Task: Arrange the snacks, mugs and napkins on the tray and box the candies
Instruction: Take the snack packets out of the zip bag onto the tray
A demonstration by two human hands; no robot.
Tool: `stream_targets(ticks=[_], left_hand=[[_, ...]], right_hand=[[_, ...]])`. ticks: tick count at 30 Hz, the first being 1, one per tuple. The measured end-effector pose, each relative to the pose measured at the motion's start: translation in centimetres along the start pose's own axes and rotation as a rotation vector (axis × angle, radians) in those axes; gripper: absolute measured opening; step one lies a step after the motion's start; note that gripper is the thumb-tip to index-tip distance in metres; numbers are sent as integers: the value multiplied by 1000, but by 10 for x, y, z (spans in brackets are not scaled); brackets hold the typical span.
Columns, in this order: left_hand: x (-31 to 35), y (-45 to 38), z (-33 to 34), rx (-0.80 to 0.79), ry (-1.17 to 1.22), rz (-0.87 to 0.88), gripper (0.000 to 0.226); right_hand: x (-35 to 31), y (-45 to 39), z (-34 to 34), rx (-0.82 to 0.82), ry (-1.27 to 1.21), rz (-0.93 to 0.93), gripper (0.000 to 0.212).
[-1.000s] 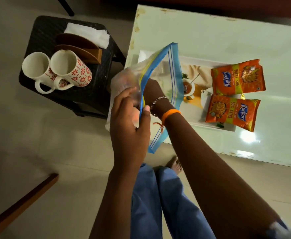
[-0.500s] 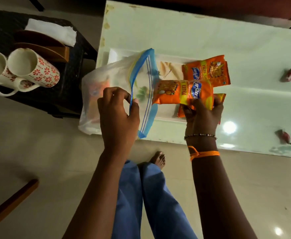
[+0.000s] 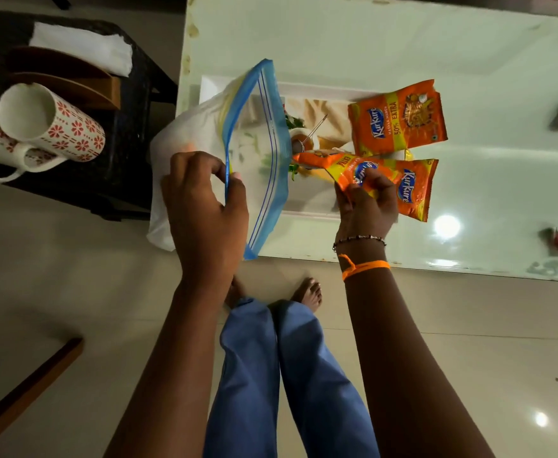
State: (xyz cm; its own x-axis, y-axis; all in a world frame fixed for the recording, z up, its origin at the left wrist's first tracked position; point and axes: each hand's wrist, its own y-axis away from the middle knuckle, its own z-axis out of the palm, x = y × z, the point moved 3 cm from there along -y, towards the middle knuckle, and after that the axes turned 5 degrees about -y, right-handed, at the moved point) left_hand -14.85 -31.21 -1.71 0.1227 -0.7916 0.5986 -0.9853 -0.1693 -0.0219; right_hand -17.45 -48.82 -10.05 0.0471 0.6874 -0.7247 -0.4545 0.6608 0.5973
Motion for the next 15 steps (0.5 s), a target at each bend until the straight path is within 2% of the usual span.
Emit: stream_targets(ticks=[2,4,7,10,13,15], left_hand=[[1,1,2,-11,8,-2,14],[0,3,3,-21,17,4,13],[-2,6,5,-37,20,5,13],[-6,8,4,-62,28,10,13],[-9,7,-2,-55,74,37,14],[-13,8,-8,-32,151,32,16]], right_hand=[[17,-1,-1,27,120,43,32],[36,5,-6,32,316,140,42],[62,23,-18,-69,507,318,49],[68,34,-26,-190,536,452,54],[52,40,-22,-316,659,591,45],[32,40,-14,-418,897,546,33]])
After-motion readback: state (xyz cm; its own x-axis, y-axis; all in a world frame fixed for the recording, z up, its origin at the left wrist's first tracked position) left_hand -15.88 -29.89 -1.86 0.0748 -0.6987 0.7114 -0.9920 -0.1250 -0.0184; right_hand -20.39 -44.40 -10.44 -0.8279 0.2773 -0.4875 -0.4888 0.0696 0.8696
